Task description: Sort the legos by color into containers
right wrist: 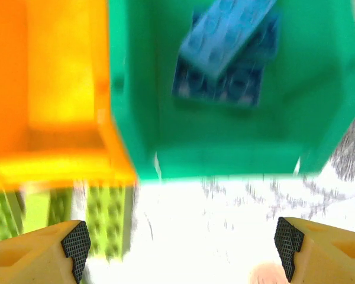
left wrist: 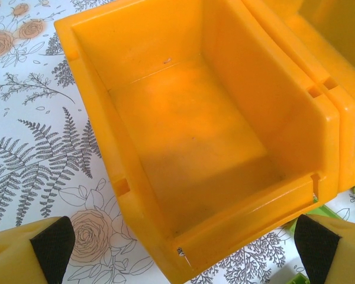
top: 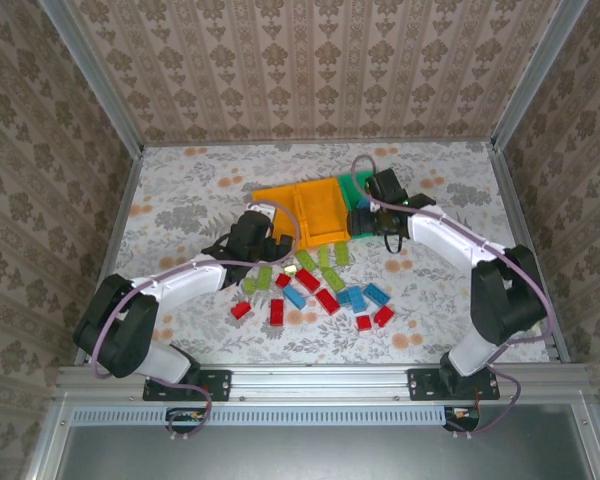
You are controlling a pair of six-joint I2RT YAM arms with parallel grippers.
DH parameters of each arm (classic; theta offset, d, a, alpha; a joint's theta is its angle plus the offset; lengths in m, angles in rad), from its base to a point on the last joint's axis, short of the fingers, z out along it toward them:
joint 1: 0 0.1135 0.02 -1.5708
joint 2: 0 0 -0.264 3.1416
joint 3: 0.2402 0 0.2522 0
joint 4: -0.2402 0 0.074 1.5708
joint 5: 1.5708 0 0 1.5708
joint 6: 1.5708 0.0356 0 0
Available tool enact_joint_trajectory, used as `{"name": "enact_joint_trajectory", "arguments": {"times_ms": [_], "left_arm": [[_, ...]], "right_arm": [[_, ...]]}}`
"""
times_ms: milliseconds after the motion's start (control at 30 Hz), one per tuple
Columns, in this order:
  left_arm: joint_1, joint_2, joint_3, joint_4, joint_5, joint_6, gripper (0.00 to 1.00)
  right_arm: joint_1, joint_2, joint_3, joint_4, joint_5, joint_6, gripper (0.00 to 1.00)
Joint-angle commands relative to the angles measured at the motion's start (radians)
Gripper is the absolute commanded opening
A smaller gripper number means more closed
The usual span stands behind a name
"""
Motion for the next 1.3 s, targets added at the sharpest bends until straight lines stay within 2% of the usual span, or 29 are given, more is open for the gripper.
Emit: {"name": "enact_joint_trajectory", "arguments": {"times_ms": [0, 133, 300, 433, 600, 833, 1033, 1167, 1267], "left_arm": [[-0.011, -0.031, -0.013, -0.009, -0.018, -0.011, 1.00], [-0.011, -0.031, -0.013, -0.014, -0.019, -0.012, 1.00], [-0.010, -0.037, -0.009, -0.015, -0.014, -0.010, 1.00], [-0.010, -0.040, -0.014, -0.020, -0.022, -0.010, 1.00], [-0.009, -0.029, -0.019, -0.020, -0.022, -0.012, 1.00], [-0.009, -0.028, -0.019, -0.017, -0.024, -0.013, 1.00], [-0.007, -0.022, -0.015, -0.018, -0.024, -0.014, 1.00], [-0.007, -0.020, -0.016, -0.015, -0.023, -0.013, 1.00], [-0.007, -0.019, -0.015, -0.021, -0.025, -0.014, 1.00]], "right_arm": [[0.029, -0.071, -0.097, -0.115, -0.029, -0.167, 0.84], [0.062, -0.135, -0.174, -0.134, -0.062, -0.283, 0.83], [0.067, -0.105, -0.178, -0.204, -0.105, -0.396, 0.82], [0.078, -0.098, -0.190, -0.233, -0.159, -0.443, 0.81], [0.118, -0.092, -0.233, -0.247, -0.160, -0.484, 0.79], [0.153, -0.034, -0.212, -0.311, -0.074, -0.529, 0.77], [0.153, -0.014, -0.235, -0.291, -0.049, -0.544, 0.69], [0.152, -0.004, -0.246, -0.270, -0.026, -0.545, 0.59], [0.150, 0.003, -0.248, -0.265, -0.026, -0.552, 0.59]]}}
